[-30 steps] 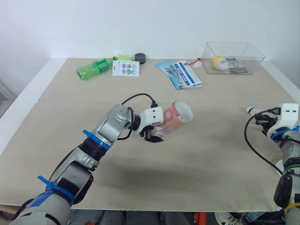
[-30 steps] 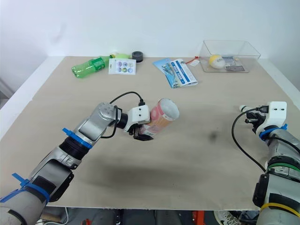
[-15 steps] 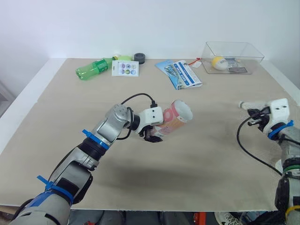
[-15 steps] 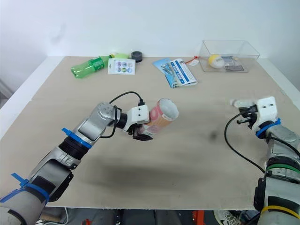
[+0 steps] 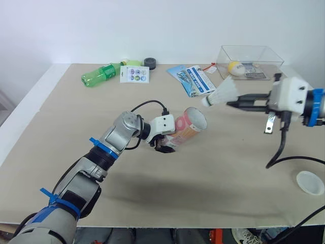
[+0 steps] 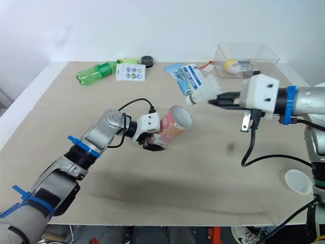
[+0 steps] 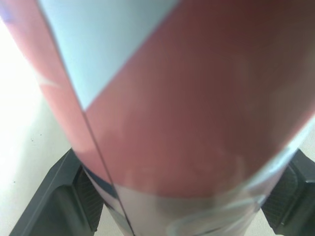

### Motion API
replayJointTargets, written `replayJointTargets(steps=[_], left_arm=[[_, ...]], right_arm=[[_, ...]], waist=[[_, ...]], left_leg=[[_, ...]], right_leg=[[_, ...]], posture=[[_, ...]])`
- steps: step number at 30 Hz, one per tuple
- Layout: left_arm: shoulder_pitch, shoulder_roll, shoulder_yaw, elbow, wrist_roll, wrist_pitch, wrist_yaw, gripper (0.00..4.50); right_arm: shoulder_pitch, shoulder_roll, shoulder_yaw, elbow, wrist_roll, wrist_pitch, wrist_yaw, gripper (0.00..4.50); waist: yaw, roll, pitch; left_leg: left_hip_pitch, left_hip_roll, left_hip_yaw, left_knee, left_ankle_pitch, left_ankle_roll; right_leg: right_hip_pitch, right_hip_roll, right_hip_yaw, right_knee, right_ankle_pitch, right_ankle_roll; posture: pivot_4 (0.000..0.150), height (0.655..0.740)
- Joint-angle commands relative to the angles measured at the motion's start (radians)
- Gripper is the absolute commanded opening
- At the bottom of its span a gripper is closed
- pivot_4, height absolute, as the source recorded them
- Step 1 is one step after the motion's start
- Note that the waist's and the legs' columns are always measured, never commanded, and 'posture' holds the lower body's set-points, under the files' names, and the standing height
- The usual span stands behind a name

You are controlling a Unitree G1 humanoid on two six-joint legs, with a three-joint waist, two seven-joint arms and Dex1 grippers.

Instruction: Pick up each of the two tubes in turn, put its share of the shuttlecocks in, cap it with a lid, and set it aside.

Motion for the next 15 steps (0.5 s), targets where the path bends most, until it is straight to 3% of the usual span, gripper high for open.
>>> replayJointTargets(steps=[1,9,12,15], left_arm=[[-0.014,-0.001,0.004,0.014,0.012,0.001,0.008,3.69],[0.001,0.000,0.005,-0.017,0.012,0.018,0.015,3.69],[0.008,0.004,0.005,-0.028,0.013,0.024,0.016,3.69],[0.011,0.008,0.005,-0.038,0.013,0.033,0.017,3.69]], right_arm=[[-0.040,0.008,0.000,-0.032,-0.005,-0.007,0.010,0.04],[-0.080,0.059,0.075,0.007,-0.035,-0.041,0.073,0.04],[-0.110,0.079,0.092,0.019,-0.034,-0.034,0.094,0.93],[-0.145,0.092,0.091,0.024,-0.019,-0.013,0.106,2.27]], waist=[[0.001,0.000,0.000],[0.001,0.000,0.000],[0.001,0.000,0.000],[0.001,0.000,0.000]], left_leg=[[0.000,0.000,0.000,0.000,0.000,0.000],[0.000,0.000,0.000,0.000,0.000,0.000],[0.000,0.000,0.000,0.000,0.000,0.000],[0.000,0.000,0.000,0.000,0.000,0.000]], right_leg=[[0.000,0.000,0.000,0.000,0.000,0.000],[0.000,0.000,0.000,0.000,0.000,0.000],[0.000,0.000,0.000,0.000,0.000,0.000],[-0.001,0.001,0.000,0.000,0.000,0.000]], posture=[[0.150,0.7400],[0.150,0.7400],[0.150,0.7400],[0.150,0.7400]])
